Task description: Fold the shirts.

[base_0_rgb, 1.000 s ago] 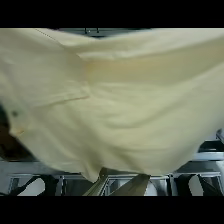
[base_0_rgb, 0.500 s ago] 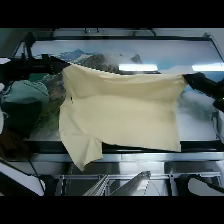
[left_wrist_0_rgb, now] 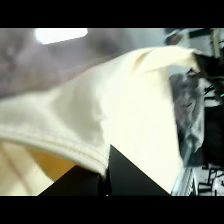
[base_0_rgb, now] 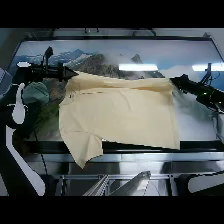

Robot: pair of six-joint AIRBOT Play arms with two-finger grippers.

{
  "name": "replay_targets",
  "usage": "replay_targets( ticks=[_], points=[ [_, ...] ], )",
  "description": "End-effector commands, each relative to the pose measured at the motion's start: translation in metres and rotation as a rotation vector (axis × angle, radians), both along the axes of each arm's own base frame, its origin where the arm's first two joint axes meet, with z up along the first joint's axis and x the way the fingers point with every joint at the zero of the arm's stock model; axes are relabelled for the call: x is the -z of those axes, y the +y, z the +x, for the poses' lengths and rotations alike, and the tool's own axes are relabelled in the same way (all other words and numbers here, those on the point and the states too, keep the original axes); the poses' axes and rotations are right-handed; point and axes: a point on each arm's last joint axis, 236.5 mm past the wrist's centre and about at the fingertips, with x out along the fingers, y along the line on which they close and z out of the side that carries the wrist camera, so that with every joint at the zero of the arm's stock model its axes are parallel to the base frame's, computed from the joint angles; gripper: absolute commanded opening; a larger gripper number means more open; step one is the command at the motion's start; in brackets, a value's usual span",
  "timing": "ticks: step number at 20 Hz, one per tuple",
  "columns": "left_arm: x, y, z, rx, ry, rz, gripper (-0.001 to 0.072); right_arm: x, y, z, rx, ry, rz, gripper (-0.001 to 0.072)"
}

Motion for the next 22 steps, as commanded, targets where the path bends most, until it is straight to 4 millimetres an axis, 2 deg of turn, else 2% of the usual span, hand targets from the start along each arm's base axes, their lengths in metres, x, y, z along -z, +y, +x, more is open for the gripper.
replay_targets(
  ticks=[1,3,6,11,13,14,15,16,18,19,20,21,22],
  points=[
    [0.040,0.020,-0.034,0.077,0.165,0.163,0.0007,0.032,0.000,-0.028,-0.105,0.127,-0.041,0.0020],
    [0.041,0.021,-0.050,0.128,0.213,0.172,0.0007,0.045,-0.005,-0.046,-0.143,0.198,-0.062,0.0020],
    [0.036,0.014,-0.068,0.196,0.262,0.159,0.0006,0.053,-0.006,-0.064,-0.193,0.253,-0.067,0.0020],
    [0.033,0.016,-0.089,0.237,0.367,0.157,0.0006,0.058,-0.005,-0.071,-0.217,0.281,-0.079,0.0021],
    [0.032,0.016,-0.091,0.229,0.394,0.156,0.0022,0.056,0.000,-0.074,-0.236,0.282,-0.064,0.0031],
    [0.032,0.016,-0.091,0.215,0.422,0.156,0.0173,0.055,0.002,-0.076,-0.242,0.292,-0.048,0.0088],
    [0.031,0.016,-0.093,0.199,0.460,0.156,0.0314,0.054,0.003,-0.078,-0.244,0.303,-0.037,0.0195],
    [0.030,0.016,-0.096,0.201,0.489,0.155,0.0320,0.053,0.003,-0.083,-0.254,0.319,-0.031,0.0261],
    [0.027,0.018,-0.099,0.180,0.542,0.155,0.0319,0.056,-0.007,-0.101,-0.260,0.396,-0.048,0.0310],
    [0.024,0.024,-0.098,0.157,0.553,0.153,0.0318,0.058,-0.018,-0.114,-0.254,0.458,-0.069,0.0311],
    [0.018,0.026,-0.099,0.145,0.550,0.153,0.0317,0.062,-0.031,-0.131,-0.252,0.527,-0.103,0.0344],
    [0.011,0.030,-0.103,0.131,0.552,0.152,0.0316,0.065,-0.049,-0.150,-0.234,0.612,-0.144,0.0408],
    [0.005,0.036,-0.110,0.119,0.556,0.166,0.0312,0.068,-0.063,-0.169,-0.228,0.683,-0.181,0.0406]
  ],
)
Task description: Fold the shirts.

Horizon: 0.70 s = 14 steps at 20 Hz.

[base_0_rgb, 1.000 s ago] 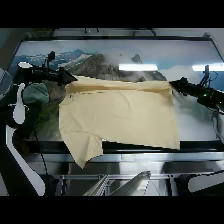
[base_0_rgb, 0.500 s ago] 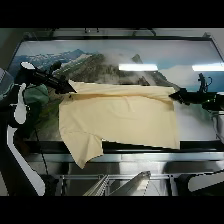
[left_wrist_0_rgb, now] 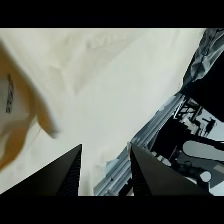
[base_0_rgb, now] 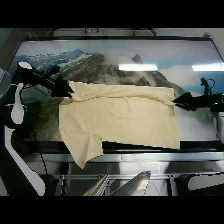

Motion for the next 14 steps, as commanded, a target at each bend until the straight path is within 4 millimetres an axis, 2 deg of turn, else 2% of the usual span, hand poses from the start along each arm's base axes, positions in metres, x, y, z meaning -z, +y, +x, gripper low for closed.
replay_targets(
  ticks=[1,3,6,7,11,14],
  points=[
    [-0.013,0.021,-0.025,-0.025,0.048,0.076,0.0247,0.012,-0.043,-0.070,-0.005,0.256,-0.136,0.0406],
    [-0.009,0.043,-0.052,-0.036,0.044,0.202,0.0228,0.014,-0.035,-0.110,-0.009,0.322,-0.106,0.0405],
    [-0.008,0.045,-0.093,-0.102,-0.018,0.234,0.0227,0.026,-0.005,-0.166,0.013,0.369,-0.072,0.0405],
    [-0.005,0.044,-0.108,-0.126,-0.032,0.243,0.0227,0.030,0.004,-0.179,0.024,0.380,-0.068,0.0405],
    [0.005,0.035,-0.176,-0.210,-0.022,0.267,0.0227,0.036,0.036,-0.207,0.043,0.423,0.000,0.0405],
    [0.011,0.026,-0.222,-0.242,0.029,0.258,0.0235,0.039,0.042,-0.211,0.049,0.441,0.027,0.0405]
  ],
)
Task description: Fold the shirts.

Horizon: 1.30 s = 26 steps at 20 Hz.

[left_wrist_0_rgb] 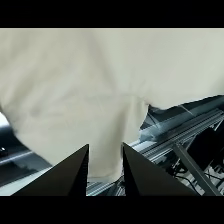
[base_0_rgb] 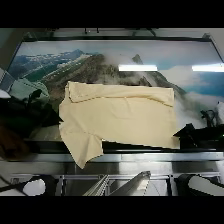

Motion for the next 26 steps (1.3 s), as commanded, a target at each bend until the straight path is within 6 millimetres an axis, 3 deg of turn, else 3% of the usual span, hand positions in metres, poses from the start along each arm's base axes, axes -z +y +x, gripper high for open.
replay_targets(
  ticks=[1,3,6,8,10,14,17,18,19,20,24,25,26],
  points=[
    [0.015,-0.008,-0.051,-0.058,0.016,0.017,0.0252,0.012,0.004,-0.013,0.001,0.027,-0.012,0.0403],
    [0.021,-0.010,-0.067,-0.084,0.010,0.030,0.0291,0.010,0.010,-0.005,0.010,-0.007,0.024,0.0289],
    [0.028,-0.014,-0.081,-0.103,-0.013,0.046,0.0292,0.009,0.010,0.005,0.029,-0.042,0.032,0.0023],
    [0.031,-0.017,-0.088,-0.108,-0.017,0.052,0.0321,0.010,0.008,0.007,0.036,-0.047,0.021,0.0021],
    [0.035,-0.021,-0.096,-0.113,-0.005,0.051,0.0716,0.010,0.008,0.007,0.037,-0.048,0.019,0.0021],
    [0.054,-0.020,-0.102,-0.165,0.010,0.081,0.0706,0.009,0.008,0.011,0.050,-0.059,0.026,0.0021],
    [0.063,-0.020,-0.091,-0.228,-0.013,0.079,0.0704,0.006,0.010,0.016,0.056,-0.082,0.038,0.0021],
    [0.062,-0.024,-0.086,-0.225,-0.026,0.052,0.0651,0.006,0.010,0.017,0.059,-0.084,0.039,0.0021],
    [0.063,-0.030,-0.082,-0.217,-0.039,0.012,0.0486,0.006,0.010,0.017,0.058,-0.084,0.039,0.0021],
    [0.063,-0.037,-0.078,-0.214,-0.045,-0.033,0.0449,0.006,0.010,0.016,0.058,-0.084,0.040,0.0021],
    [0.059,-0.068,-0.068,-0.242,-0.050,-0.255,0.0446,0.004,0.012,0.015,0.054,-0.081,0.050,0.0021],
    [0.056,-0.074,-0.068,-0.236,-0.053,-0.305,0.0394,0.003,0.013,0.016,0.053,-0.081,0.054,0.0021],
    [0.053,-0.078,-0.068,-0.224,-0.063,-0.343,0.0264,0.002,0.013,0.016,0.051,-0.082,0.058,0.0021]
  ],
)
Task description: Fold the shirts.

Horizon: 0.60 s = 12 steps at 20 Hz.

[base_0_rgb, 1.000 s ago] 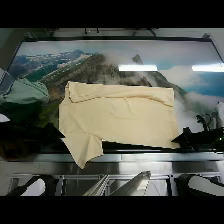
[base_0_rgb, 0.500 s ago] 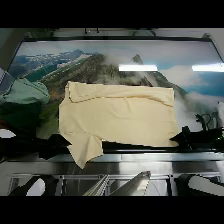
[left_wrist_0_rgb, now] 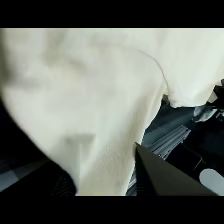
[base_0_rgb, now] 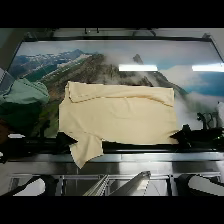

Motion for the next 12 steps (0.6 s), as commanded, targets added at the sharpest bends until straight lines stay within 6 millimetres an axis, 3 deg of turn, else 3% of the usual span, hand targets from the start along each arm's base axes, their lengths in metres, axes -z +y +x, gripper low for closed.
replay_targets(
  ticks=[1,2,7,12],
  points=[
    [-0.014,-0.021,0.009,-0.005,-0.065,-0.175,0.0074,-0.004,0.002,0.000,-0.006,-0.001,0.018,0.0021],
    [-0.015,-0.023,0.007,0.004,-0.062,-0.194,-0.0002,-0.006,0.004,-0.002,-0.013,0.004,0.031,0.0021],
    [-0.034,-0.026,0.007,0.029,-0.112,-0.222,0.0000,-0.019,0.011,-0.006,-0.028,0.029,0.090,0.0020],
    [-0.064,0.010,0.032,-0.139,-0.209,-0.161,0.0023,-0.058,0.001,0.013,-0.068,0.005,0.134,0.0020]
  ],
)
